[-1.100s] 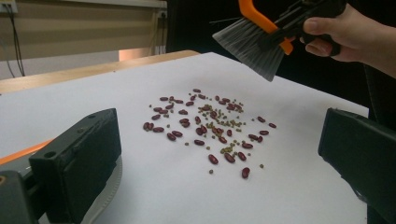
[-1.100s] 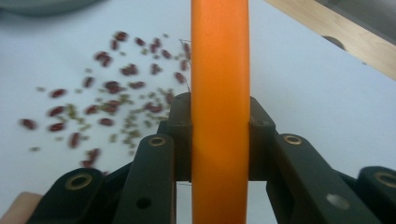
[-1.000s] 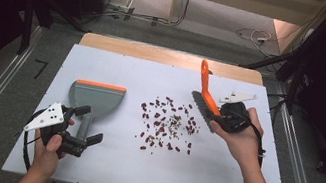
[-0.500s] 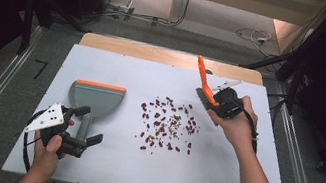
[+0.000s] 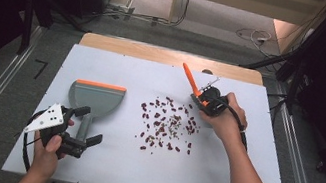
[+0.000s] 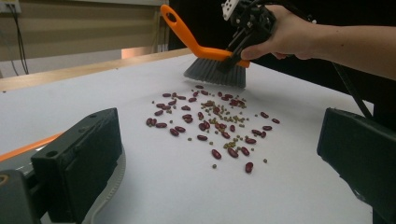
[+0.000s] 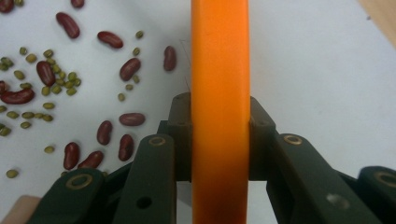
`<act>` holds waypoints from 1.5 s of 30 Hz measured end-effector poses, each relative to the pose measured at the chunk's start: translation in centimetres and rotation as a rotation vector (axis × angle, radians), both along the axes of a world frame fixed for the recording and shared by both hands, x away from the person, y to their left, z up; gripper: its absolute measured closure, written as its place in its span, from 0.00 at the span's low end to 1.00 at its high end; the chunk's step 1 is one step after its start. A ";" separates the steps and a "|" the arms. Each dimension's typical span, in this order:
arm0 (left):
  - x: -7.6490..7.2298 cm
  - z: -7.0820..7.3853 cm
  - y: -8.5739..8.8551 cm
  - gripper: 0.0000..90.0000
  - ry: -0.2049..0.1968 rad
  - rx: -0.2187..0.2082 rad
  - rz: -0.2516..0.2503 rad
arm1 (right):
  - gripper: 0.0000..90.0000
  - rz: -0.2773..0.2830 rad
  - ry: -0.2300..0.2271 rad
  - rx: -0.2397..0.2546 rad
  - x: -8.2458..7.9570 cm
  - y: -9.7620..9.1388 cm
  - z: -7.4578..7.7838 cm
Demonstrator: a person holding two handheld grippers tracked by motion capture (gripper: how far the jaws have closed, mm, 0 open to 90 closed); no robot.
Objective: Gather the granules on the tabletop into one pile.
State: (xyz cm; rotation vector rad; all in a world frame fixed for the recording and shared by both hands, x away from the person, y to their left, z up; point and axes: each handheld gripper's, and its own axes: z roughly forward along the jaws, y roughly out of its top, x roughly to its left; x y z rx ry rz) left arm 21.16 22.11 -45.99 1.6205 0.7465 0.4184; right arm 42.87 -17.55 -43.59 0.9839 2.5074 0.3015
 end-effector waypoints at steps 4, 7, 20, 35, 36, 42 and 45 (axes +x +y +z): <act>0.1 0.0 -0.1 0.01 -0.001 0.003 -0.007 | 0.76 0.029 0.013 -0.009 -0.4 0.6 -0.4; 0.0 0.0 -0.2 0.01 -0.006 0.003 -0.017 | 0.76 0.049 0.016 -0.025 -0.9 1.1 -0.5; 0.0 0.0 -0.2 0.01 -0.005 0.008 -0.015 | 0.76 0.102 0.049 -0.007 -3.3 2.5 -0.4; 0.1 0.0 0.5 0.01 -0.001 -0.005 0.008 | 0.76 0.240 -0.037 0.033 -1.4 3.5 2.2; 0.1 0.0 0.5 0.01 0.000 -0.004 0.007 | 0.76 0.252 -0.039 0.027 -1.0 4.0 2.1; 0.0 0.0 0.6 0.01 -0.003 -0.008 0.003 | 0.76 0.372 -0.095 -0.098 0.9 6.5 0.5; 0.0 0.0 0.9 0.01 -0.004 -0.016 0.005 | 0.76 0.404 -0.105 -0.135 1.5 7.2 -0.4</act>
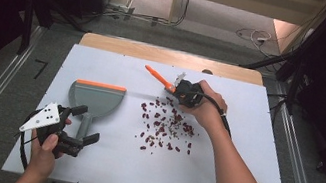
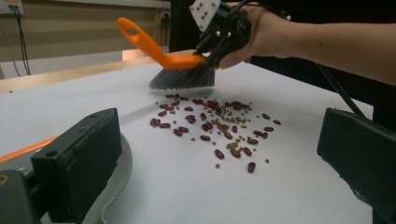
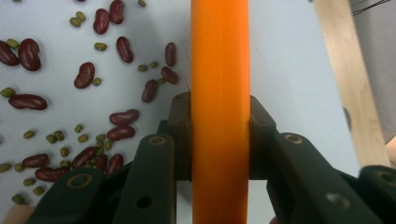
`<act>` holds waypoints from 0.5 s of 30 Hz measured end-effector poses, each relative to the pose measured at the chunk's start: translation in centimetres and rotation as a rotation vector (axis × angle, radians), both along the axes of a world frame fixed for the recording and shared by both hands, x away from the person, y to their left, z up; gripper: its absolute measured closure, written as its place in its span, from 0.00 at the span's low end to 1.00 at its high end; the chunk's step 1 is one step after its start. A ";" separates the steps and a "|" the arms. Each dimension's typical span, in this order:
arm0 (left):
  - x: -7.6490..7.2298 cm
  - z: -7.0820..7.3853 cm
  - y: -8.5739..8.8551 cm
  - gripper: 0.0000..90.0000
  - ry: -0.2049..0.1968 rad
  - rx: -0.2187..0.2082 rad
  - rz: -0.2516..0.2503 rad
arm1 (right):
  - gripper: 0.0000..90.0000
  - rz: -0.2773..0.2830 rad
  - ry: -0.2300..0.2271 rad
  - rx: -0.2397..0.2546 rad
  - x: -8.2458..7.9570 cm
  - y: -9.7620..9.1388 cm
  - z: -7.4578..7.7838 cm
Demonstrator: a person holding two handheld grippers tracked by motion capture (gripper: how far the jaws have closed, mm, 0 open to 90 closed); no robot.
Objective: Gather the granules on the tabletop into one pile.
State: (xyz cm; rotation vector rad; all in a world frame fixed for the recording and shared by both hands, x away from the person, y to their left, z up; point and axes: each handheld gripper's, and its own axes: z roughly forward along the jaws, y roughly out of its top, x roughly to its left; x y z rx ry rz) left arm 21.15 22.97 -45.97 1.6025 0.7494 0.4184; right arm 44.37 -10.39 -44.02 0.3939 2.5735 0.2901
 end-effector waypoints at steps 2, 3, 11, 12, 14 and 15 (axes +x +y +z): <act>0.0 0.0 0.1 0.01 0.002 -0.001 0.001 | 0.76 0.011 0.026 0.006 0.0 0.2 -0.4; 0.1 0.0 0.2 0.01 0.004 -0.002 0.003 | 0.76 0.016 0.038 0.001 -0.2 0.4 -0.5; 0.1 -0.1 0.1 0.01 0.006 0.003 -0.002 | 0.76 0.106 0.073 -0.029 -2.6 0.2 -0.3; 0.1 -0.1 0.0 0.01 0.007 0.004 -0.002 | 0.76 0.113 0.073 -0.033 -3.0 0.2 -0.3; 0.0 -0.1 -0.1 0.01 0.004 0.007 -0.004 | 0.76 0.131 0.071 -0.043 -3.7 0.0 -0.4; 0.0 0.0 -0.1 0.01 0.005 0.009 -0.005 | 0.76 0.135 0.073 -0.037 -4.0 -0.2 -0.4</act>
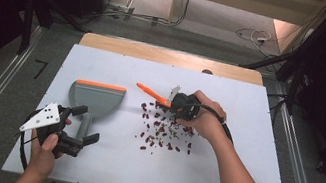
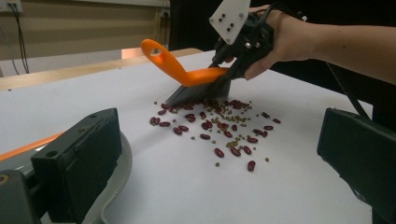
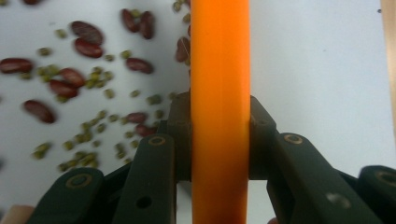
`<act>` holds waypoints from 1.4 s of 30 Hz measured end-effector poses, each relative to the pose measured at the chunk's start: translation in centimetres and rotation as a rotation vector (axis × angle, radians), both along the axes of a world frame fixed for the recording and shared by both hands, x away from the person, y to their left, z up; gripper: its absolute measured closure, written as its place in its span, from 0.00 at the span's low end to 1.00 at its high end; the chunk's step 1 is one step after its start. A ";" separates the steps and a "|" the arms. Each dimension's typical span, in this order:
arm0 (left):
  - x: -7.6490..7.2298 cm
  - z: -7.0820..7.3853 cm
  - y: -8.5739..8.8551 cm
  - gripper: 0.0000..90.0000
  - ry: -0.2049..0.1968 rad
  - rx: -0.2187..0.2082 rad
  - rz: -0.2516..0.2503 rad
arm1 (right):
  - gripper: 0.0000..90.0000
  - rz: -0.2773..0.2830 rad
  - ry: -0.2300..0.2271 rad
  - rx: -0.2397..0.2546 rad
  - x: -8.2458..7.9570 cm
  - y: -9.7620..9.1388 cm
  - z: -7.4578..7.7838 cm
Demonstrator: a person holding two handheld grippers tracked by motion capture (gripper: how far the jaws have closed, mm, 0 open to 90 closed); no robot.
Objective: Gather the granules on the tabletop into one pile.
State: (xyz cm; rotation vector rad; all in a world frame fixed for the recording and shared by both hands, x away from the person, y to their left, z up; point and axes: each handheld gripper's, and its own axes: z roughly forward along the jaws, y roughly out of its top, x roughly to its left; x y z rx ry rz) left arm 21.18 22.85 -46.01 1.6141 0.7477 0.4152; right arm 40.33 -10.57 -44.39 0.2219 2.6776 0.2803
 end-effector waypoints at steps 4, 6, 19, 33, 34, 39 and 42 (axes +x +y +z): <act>0.0 0.0 -0.1 0.01 0.004 0.000 0.001 | 0.76 0.024 0.004 0.009 -1.3 -0.6 -0.2; 0.1 -0.1 -0.1 0.01 0.006 0.002 0.000 | 0.76 0.032 0.010 0.009 -1.7 -0.8 0.0; 0.1 -0.2 -0.2 0.01 0.008 0.007 -0.005 | 0.76 -0.009 -0.064 0.062 1.9 1.5 1.4; 0.2 -0.2 -0.1 0.01 0.010 0.002 -0.010 | 0.76 0.072 -0.021 -0.011 1.5 3.3 0.0; 0.2 -0.2 -0.2 0.01 0.012 0.003 -0.010 | 0.76 0.083 -0.016 -0.009 1.2 3.2 0.0; 0.1 -0.2 -0.3 0.01 0.011 0.002 -0.009 | 0.76 0.103 -0.005 -0.005 -0.3 2.4 -0.1; 0.1 -0.2 -0.3 0.01 0.011 0.004 -0.006 | 0.76 0.117 -0.004 -0.011 -1.0 2.1 0.0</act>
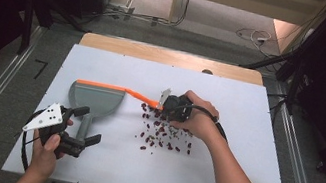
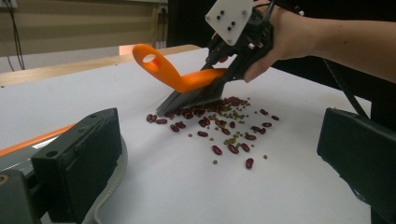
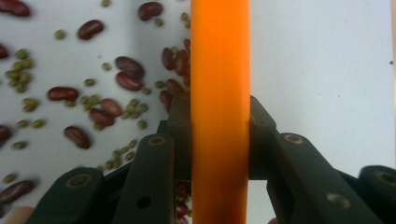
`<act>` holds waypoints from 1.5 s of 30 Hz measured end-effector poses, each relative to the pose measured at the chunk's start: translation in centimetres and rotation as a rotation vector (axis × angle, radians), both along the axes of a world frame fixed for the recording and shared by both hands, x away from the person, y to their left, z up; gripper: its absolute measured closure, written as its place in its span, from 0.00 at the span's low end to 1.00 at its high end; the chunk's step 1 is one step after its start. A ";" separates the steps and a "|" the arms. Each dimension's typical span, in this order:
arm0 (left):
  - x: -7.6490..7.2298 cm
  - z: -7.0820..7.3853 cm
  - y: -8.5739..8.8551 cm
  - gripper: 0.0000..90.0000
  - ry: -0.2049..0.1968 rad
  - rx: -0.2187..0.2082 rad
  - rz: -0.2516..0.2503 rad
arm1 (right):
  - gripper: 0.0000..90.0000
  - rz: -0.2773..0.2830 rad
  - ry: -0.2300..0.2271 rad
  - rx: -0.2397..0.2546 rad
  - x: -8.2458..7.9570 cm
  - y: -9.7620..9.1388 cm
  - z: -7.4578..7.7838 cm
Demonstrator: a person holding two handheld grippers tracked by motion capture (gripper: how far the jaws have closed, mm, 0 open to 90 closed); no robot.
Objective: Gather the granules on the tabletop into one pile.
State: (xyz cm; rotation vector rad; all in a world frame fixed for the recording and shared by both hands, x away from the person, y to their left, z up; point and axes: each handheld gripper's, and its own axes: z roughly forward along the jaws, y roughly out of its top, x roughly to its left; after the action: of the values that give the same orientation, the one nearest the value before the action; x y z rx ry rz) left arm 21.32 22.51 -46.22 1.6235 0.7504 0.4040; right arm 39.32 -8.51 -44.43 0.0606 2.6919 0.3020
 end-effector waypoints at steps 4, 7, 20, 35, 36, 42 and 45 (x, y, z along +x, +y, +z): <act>0.0 0.0 0.0 0.01 0.000 0.001 -0.002 | 0.76 0.028 0.003 -0.006 -0.9 -0.3 0.0; 0.0 0.0 0.0 0.01 0.000 -0.002 -0.001 | 0.76 0.041 0.011 -0.004 -1.2 -0.5 0.4; 0.0 0.1 0.8 0.01 -0.004 -0.021 0.017 | 0.76 -0.002 -0.031 0.035 2.0 3.3 0.9; 0.1 -0.1 0.6 0.01 0.004 -0.016 0.016 | 0.76 0.110 0.033 -0.022 -0.3 2.6 0.3; 0.0 -0.1 0.6 0.01 0.003 -0.016 0.016 | 0.76 0.114 0.025 -0.022 -0.5 2.4 0.2; 0.0 -0.1 0.4 0.01 0.004 -0.009 0.013 | 0.76 0.136 0.039 -0.027 -1.6 1.7 0.2; 0.0 -0.1 0.4 0.01 0.004 -0.007 0.013 | 0.76 0.156 0.042 -0.034 -2.0 1.5 0.3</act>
State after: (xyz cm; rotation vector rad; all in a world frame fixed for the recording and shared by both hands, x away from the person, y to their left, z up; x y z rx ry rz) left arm 21.35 22.90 -46.32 1.6141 0.7651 0.4066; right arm 37.36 -7.01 -44.16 -0.1551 2.7474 0.3050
